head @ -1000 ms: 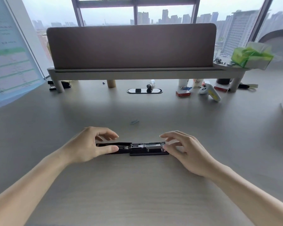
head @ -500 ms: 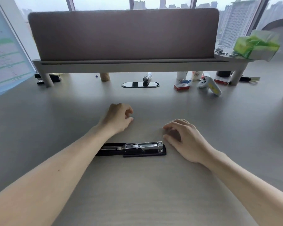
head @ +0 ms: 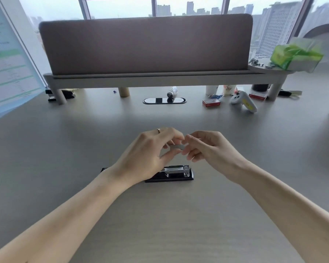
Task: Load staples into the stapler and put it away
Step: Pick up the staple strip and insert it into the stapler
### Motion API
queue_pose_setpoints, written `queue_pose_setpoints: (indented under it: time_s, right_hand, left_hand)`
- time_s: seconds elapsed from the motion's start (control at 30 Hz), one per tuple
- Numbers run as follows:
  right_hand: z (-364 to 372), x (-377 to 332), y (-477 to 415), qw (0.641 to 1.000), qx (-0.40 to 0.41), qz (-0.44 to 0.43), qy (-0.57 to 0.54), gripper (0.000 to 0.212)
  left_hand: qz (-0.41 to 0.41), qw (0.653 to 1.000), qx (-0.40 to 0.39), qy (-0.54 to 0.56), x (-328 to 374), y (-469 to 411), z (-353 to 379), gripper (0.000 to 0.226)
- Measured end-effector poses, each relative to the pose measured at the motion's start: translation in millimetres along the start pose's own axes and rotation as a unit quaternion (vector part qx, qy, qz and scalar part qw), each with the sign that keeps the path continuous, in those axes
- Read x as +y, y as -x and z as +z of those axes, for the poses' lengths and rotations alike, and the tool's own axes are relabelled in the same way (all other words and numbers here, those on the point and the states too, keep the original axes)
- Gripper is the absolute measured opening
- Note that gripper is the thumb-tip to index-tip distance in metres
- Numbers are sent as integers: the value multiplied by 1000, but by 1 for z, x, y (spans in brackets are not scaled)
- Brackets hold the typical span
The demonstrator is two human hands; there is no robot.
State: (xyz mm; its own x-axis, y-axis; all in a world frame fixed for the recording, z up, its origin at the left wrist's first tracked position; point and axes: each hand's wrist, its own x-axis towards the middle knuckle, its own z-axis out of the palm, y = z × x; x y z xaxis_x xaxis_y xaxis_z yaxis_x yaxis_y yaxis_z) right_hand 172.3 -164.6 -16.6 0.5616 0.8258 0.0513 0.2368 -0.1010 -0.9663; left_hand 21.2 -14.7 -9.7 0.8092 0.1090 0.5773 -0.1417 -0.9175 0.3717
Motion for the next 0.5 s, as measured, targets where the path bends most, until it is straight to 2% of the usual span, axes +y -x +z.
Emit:
queue_pose_setpoints:
  time_s: [0.13, 0.3, 0.4, 0.47, 0.5]
  right_hand:
    - [3, -10, 10, 995, -23, 38, -86, 20]
    - [2, -11, 16, 995, -19, 35, -88, 13]
    - [1, -12, 20, 999, -4, -13, -51, 5]
    - [0, -10, 21, 998, 8, -57, -8, 11]
    - [0, -8, 21, 997, 15, -75, 13, 12]
  left_hand:
    - [20, 999, 21, -20, 8, 6, -1, 20]
    - [6, 1000, 17, -2, 17, 8, -4, 22]
    - [-128, 987, 33, 93, 18, 4, -7, 17]
    - [-221, 956, 15, 191, 13, 0, -11, 13]
    - [-239, 943, -1, 230, 11, 0, -11, 12]
